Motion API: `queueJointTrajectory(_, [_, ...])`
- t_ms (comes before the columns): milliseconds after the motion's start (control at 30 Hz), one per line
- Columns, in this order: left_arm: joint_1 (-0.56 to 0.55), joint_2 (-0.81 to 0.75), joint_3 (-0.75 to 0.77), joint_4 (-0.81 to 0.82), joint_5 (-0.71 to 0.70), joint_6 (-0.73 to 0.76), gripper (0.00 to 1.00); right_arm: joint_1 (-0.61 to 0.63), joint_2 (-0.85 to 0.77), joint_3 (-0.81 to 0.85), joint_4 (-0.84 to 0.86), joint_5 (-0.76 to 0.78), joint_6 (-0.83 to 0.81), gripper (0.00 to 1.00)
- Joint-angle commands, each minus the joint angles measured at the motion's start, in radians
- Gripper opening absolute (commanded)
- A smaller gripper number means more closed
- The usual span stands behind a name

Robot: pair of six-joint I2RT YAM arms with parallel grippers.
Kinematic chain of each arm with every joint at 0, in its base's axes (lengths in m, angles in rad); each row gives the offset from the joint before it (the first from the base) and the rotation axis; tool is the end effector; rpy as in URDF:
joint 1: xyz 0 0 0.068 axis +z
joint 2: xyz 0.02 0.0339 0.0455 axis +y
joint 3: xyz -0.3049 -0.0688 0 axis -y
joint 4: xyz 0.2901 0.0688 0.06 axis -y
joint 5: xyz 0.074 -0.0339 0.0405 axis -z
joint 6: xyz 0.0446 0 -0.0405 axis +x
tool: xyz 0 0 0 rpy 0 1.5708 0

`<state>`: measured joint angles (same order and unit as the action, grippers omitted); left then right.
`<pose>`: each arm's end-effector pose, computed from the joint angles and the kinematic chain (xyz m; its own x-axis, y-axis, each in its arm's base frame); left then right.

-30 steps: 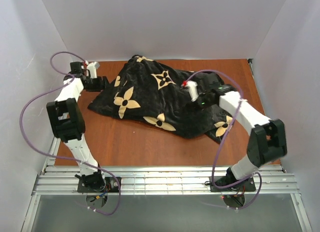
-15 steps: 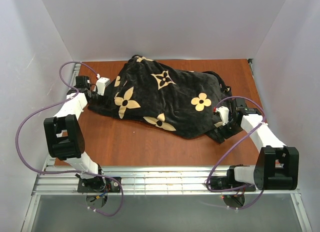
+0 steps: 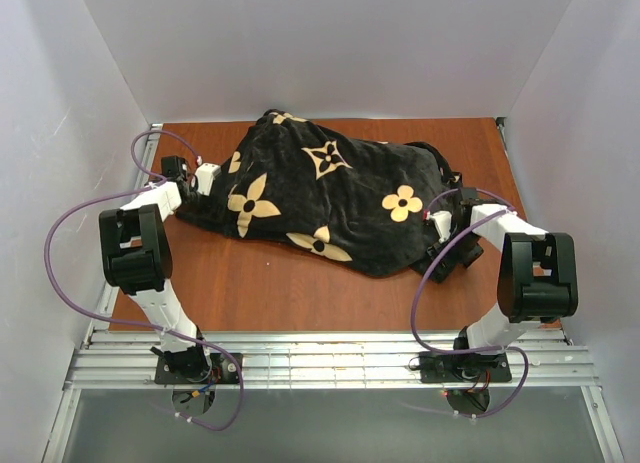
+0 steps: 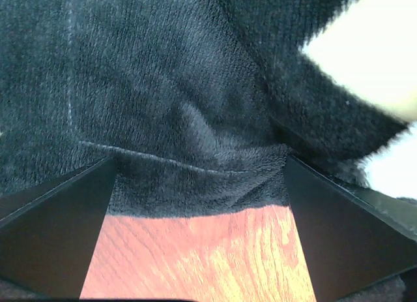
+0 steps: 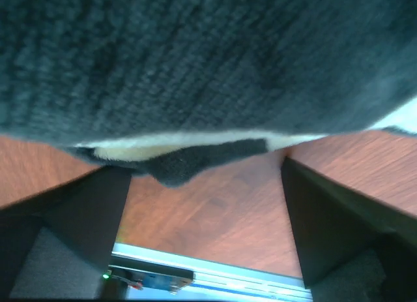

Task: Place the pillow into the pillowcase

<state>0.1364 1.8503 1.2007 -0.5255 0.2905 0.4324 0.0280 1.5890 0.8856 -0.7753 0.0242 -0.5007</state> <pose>0.4143 0.0440 0.1712 -0.8388 0.2901 -0.4607 0.3641 0.9280 -0.0784 0.2964 0.0072 0.1584 -0.8608 -0.5042 -0.0691 -0.5004 0.8633 -0.0653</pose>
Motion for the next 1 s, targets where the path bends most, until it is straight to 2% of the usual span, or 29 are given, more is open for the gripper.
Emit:
queueJointTrajectory(0, [0.003,0.006,0.005,0.036,-0.013,-0.001,0.98,0.0,0.08,-0.016,0.077,-0.072,-0.012,0.63])
queueJointTrajectory(67, [0.003,0.036,-0.015,0.036,-0.02,0.008,0.98,-0.003,0.092,-0.042,0.088,-0.056,-0.035,0.29])
queueJointTrajectory(100, [0.003,0.049,-0.023,0.024,-0.027,0.015,0.96,-0.013,0.085,-0.042,0.087,-0.055,-0.038,0.02])
queueJointTrajectory(167, [0.003,0.087,-0.041,-0.004,-0.04,0.032,0.9,-0.019,0.039,-0.034,0.071,-0.072,-0.048,0.01])
queueJointTrajectory(200, [0.005,0.093,-0.047,-0.022,-0.053,0.037,0.85,-0.066,0.016,-0.011,0.042,-0.084,-0.064,0.01])
queueJointTrajectory(300, [0.026,0.057,-0.079,-0.03,-0.053,0.046,0.43,-0.137,-0.084,0.077,-0.021,-0.165,-0.102,0.01])
queueJointTrajectory(333, [0.058,0.043,-0.076,-0.048,-0.031,0.036,0.26,-0.158,-0.134,0.105,-0.056,-0.222,-0.113,0.01])
queueJointTrajectory(433, [0.116,0.003,0.011,-0.142,0.071,-0.004,0.02,-0.229,-0.211,0.234,-0.129,-0.337,-0.144,0.01])
queueJointTrajectory(600, [0.152,-0.109,0.163,-0.252,0.251,-0.026,0.0,-0.309,-0.262,0.435,-0.165,-0.486,-0.131,0.01])
queueJointTrajectory(800, [0.155,-0.233,0.284,-0.326,0.331,-0.072,0.0,-0.396,-0.297,0.607,-0.159,-0.624,-0.076,0.01])
queueJointTrajectory(967, [0.187,-0.469,0.287,-0.201,0.394,-0.204,0.0,-0.531,-0.363,0.751,-0.128,-0.802,0.026,0.01])
